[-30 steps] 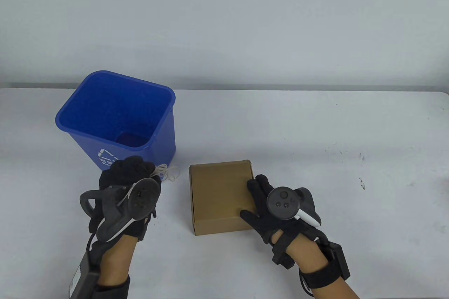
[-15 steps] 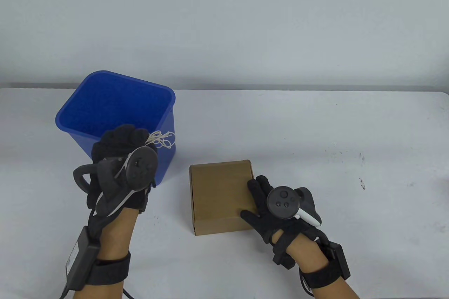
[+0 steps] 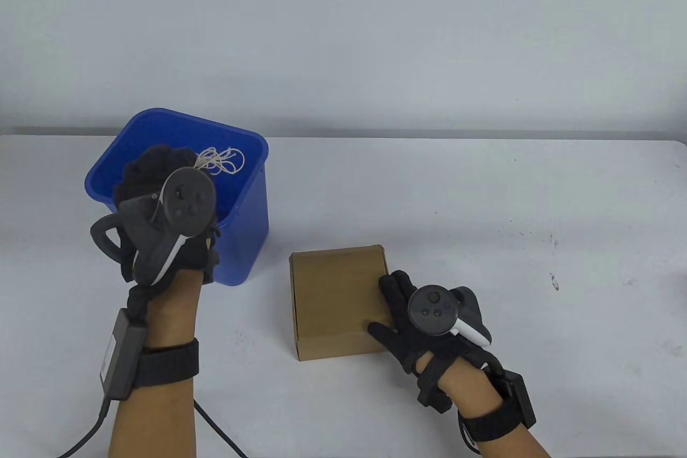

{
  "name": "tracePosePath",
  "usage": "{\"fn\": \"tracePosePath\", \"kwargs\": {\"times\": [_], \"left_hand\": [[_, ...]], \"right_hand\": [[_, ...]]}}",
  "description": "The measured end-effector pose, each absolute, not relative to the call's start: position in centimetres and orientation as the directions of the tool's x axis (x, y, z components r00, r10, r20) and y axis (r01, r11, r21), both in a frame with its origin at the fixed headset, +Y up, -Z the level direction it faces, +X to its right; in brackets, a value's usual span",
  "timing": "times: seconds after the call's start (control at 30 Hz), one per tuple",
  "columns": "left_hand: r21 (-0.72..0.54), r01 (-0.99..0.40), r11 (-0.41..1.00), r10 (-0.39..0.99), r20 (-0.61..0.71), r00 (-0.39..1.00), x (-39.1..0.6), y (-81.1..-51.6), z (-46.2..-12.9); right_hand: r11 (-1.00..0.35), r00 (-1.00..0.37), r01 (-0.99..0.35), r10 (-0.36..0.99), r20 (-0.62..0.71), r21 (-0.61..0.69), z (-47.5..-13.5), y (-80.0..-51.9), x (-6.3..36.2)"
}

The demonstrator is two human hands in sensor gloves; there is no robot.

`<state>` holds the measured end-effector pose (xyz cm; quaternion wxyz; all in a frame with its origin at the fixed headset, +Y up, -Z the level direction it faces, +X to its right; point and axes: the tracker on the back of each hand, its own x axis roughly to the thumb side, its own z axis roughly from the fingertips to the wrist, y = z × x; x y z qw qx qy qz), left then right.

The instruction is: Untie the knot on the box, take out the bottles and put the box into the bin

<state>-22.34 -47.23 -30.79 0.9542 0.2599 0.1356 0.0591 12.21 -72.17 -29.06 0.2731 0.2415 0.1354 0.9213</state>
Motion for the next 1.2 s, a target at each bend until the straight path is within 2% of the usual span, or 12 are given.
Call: {"fn": "tracePosePath", "kwargs": {"times": [0.27,0.33,0.37,0.4,0.47,0.57,0.77,0.83,1.13,1.2], "left_hand": [[0.463,-0.044,0.885,0.202,-0.297,0.933,-23.0,-47.3,-33.4],[0.332,-0.062,0.941,0.197,-0.392,0.899,-23.5,-47.9,-34.5],[0.183,-0.067,0.981,0.143,-0.441,0.886,-23.9,-48.2,-34.9],[0.149,-0.059,0.987,0.121,-0.45,0.885,-24.1,-48.2,-34.9],[0.293,-0.048,0.955,0.175,-0.422,0.889,-24.0,-48.0,-34.7],[0.254,-0.058,0.965,0.163,-0.415,0.895,-23.7,-48.1,-34.7],[0.278,-0.079,0.957,0.183,-0.369,0.911,-23.1,-48.3,-34.5],[0.251,-0.075,0.965,0.16,-0.338,0.927,-22.3,-48.4,-34.3],[0.295,-0.181,0.938,0.222,-0.114,0.968,-19.0,-49.2,-31.1],[0.293,-0.173,0.94,0.198,-0.058,0.978,-18.2,-50.0,-29.9]], "right_hand": [[-0.811,-0.732,-0.439,0.572,0.37,0.386,-29.1,-72.2,12.2],[-0.811,-0.732,-0.439,0.572,0.37,0.386,-29.1,-72.2,12.2],[-0.811,-0.732,-0.439,0.572,0.37,0.386,-29.1,-72.2,12.2],[-0.811,-0.732,-0.439,0.572,0.37,0.386,-29.1,-72.2,12.2],[-0.812,-0.732,-0.438,0.571,0.371,0.386,-29.1,-72.1,12.2],[-0.812,-0.732,-0.438,0.571,0.371,0.387,-29.1,-72.2,12.2],[-0.814,-0.733,-0.435,0.568,0.373,0.385,-29.0,-72.1,12.1],[-0.815,-0.734,-0.434,0.567,0.373,0.385,-29.0,-72.1,12.2],[-0.812,-0.732,-0.437,0.571,0.371,0.387,-29.0,-72.1,12.2],[-0.81,-0.732,-0.439,0.573,0.369,0.388,-29.0,-72.1,12.2]]}}
